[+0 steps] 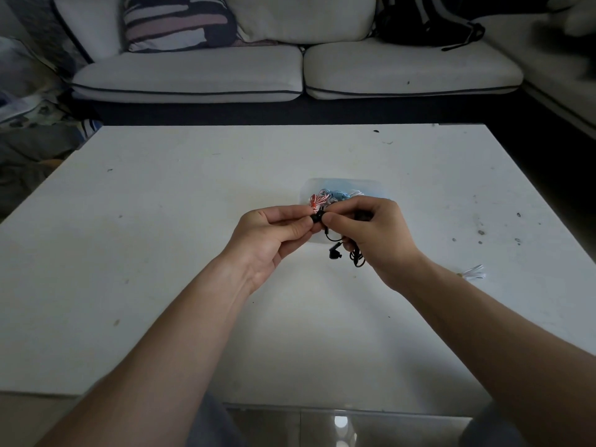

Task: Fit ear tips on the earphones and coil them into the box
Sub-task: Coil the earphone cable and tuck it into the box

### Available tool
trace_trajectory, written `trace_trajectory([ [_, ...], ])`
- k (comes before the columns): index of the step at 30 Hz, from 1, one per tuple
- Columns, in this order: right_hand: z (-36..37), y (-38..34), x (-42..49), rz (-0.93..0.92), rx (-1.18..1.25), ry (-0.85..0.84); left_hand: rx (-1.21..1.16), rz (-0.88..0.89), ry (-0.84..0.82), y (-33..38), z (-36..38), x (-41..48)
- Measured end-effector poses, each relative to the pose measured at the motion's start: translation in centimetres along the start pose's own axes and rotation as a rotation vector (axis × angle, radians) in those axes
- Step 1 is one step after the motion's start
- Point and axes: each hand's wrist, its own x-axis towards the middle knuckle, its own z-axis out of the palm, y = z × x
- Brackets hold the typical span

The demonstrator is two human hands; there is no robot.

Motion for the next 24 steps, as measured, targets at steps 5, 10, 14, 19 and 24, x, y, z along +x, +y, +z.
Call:
trace_trajectory([
  [5,0.27,0.29,-0.06,0.002,-0.006,0.025,0.005,0.005,0.006,-0.17,-0.08,0.08],
  [10,0.60,0.59,-0.26,0.016,0.010,0.067,0.022,0.007,0.019,-0.39,-0.04,0.21],
  [14,0.58,0.61,-0.34,0.026,0.027,0.053,0.037,0.009,0.018,-0.28,-0.19,0.22],
  [19,0.27,0.28,-0.15,0.000,0.035,0.011,0.064,0.046,0.008,-0.06,-0.24,0.12],
  [24,0.00,0.14,-0.11,-0.010,0.048,-0.021,0.115,0.077,-0.011,0.09,-0.41,0.14],
])
